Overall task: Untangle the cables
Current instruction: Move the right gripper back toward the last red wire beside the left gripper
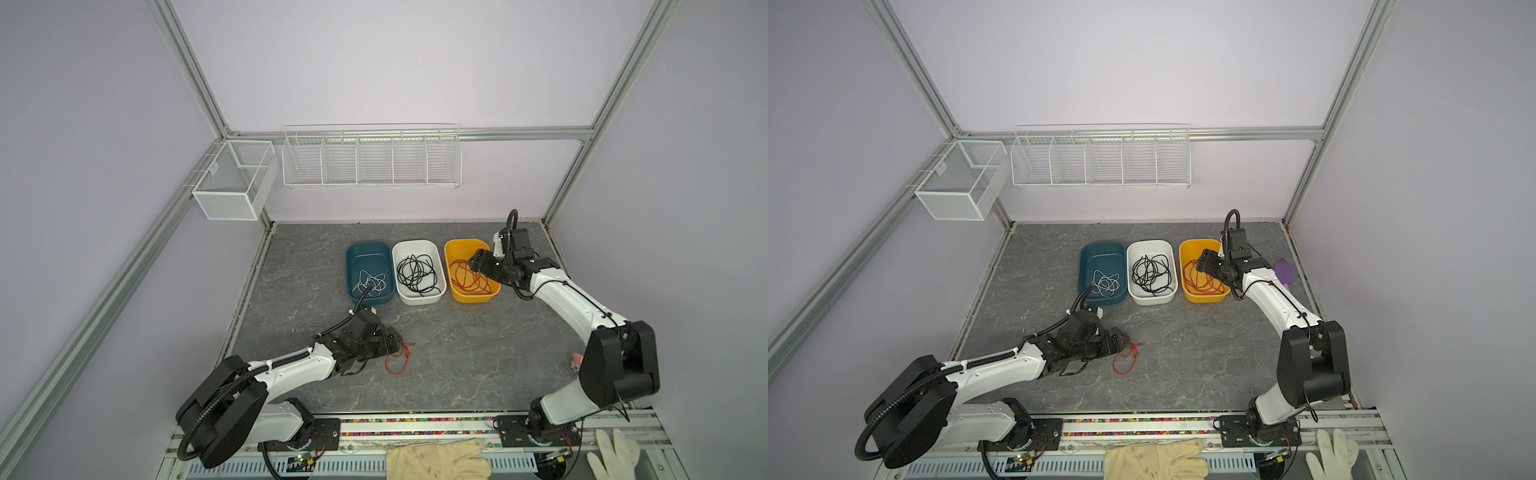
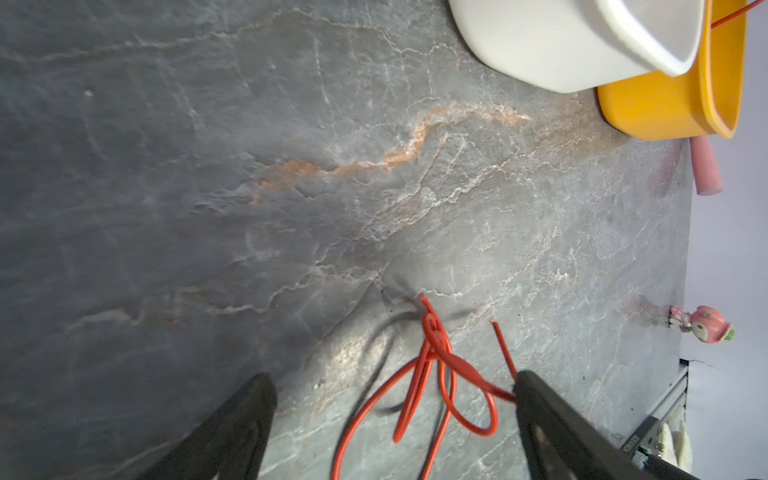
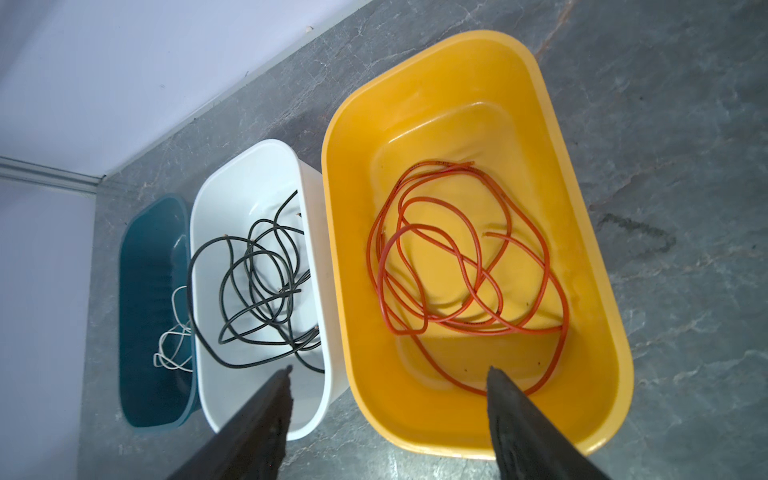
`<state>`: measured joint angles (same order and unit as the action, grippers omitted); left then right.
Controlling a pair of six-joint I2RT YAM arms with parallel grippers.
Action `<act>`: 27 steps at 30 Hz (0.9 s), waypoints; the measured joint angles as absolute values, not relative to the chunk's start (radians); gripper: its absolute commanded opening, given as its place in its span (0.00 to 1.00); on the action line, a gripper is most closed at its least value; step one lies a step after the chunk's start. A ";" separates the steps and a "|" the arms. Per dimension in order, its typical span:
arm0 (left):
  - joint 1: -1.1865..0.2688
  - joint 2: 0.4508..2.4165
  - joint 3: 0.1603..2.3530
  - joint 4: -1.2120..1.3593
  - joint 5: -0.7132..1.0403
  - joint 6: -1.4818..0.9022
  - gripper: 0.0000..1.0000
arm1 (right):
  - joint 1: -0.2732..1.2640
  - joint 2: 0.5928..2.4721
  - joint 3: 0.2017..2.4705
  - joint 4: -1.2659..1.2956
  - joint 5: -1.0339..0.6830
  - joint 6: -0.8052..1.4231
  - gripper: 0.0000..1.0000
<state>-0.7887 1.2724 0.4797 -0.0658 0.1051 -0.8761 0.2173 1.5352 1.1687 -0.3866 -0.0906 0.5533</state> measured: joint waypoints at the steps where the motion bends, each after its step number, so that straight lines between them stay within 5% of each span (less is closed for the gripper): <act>1: -0.789 1.261 0.480 -0.078 0.100 -0.874 0.91 | 0.220 1.525 1.162 -0.392 -0.093 0.552 0.79; 15: -0.788 1.090 0.509 -0.210 0.038 -0.852 0.93 | 0.485 1.288 0.966 -0.431 -0.068 0.516 0.88; 19: -0.788 1.020 0.509 -0.251 -0.001 -0.850 0.96 | 0.577 1.238 0.903 -0.432 -0.052 0.517 0.98; 27: -0.785 0.840 0.509 -0.345 -0.130 -0.825 1.00 | 0.759 1.197 0.843 -0.429 0.012 0.529 0.88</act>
<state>-0.7853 0.8398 0.5087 -0.3454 -0.1295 -0.8253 0.7589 1.1969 0.8429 -0.4290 0.0116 0.5293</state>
